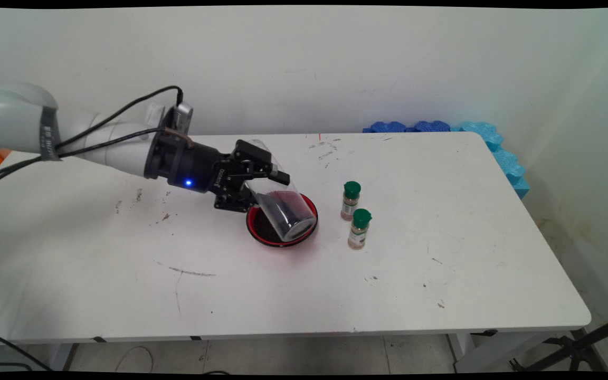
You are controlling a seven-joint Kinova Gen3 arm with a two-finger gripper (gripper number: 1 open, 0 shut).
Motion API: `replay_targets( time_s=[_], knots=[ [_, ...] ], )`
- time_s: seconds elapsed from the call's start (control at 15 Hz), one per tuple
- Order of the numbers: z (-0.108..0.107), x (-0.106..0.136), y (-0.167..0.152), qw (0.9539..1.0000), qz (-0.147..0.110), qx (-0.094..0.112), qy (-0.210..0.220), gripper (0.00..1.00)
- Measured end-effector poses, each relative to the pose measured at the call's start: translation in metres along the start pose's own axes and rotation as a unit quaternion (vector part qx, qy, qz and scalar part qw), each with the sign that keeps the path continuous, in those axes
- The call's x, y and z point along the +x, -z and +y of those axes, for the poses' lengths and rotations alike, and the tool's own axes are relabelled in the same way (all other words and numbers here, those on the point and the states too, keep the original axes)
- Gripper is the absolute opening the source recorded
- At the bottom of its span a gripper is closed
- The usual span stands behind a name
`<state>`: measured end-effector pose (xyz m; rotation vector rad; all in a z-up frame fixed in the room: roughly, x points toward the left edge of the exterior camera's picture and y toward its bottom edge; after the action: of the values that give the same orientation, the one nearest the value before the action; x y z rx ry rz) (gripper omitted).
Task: Pour the black seasoning powder in the red bowl
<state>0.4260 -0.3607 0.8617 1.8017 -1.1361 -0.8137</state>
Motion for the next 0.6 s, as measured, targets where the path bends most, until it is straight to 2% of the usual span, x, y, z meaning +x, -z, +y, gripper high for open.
replay_targets(
  time_s=[0.13, 0.33, 0.6],
  knots=[
    [-0.001, -0.001, -0.006, 0.9987, -0.005, -0.006, 0.051, 0.00],
    [-0.004, 0.000, -0.014, 0.9939, -0.010, -0.012, 0.109, 0.00],
    [-0.009, 0.002, -0.023, 0.9810, -0.012, -0.024, 0.192, 0.00]
  ],
)
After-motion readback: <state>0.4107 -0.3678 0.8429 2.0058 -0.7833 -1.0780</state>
